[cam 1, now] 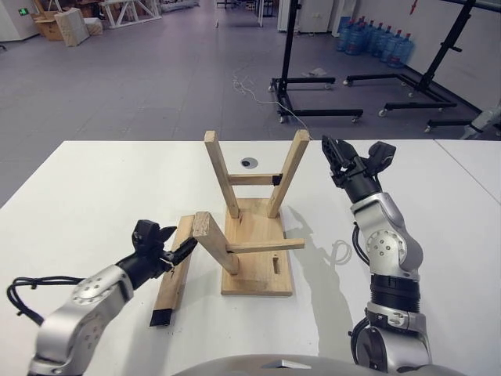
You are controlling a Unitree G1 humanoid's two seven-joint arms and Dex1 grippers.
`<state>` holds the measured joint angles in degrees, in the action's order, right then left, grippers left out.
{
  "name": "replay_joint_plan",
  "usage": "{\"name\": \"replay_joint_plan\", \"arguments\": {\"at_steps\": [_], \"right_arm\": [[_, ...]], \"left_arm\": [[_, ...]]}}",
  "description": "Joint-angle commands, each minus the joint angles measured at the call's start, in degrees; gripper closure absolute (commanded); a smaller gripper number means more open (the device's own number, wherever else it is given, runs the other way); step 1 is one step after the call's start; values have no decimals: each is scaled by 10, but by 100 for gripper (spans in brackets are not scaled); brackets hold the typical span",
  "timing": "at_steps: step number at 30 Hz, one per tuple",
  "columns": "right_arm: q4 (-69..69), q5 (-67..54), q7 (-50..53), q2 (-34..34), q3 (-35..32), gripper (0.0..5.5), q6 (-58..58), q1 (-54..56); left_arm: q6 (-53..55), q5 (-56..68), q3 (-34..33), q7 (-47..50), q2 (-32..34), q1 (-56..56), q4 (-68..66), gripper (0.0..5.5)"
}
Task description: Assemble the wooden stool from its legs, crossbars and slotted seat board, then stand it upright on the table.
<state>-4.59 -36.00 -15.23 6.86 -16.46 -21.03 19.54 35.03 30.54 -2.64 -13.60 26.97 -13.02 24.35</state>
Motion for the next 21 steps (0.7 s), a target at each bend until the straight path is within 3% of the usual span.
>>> {"name": "replay_joint_plan", "arguments": {"at_steps": [1,7,18,21], "right_arm": [[-17,-2,6,-3,-1,266,2,-16],[-29,0,15,-9,2,266,4,-30],[-52,0,22,-7,4,266,2,-47],[-62,3,28,-13,9,266,4,-56]], "left_arm": [[18,-68,10,86,-40,0,19,177],[47,-95,30,100,-66,-2,36,100],[92,-138,57,115,-99,-59,14,100],[102,-131,54,100,-98,-67,20,150]]}}
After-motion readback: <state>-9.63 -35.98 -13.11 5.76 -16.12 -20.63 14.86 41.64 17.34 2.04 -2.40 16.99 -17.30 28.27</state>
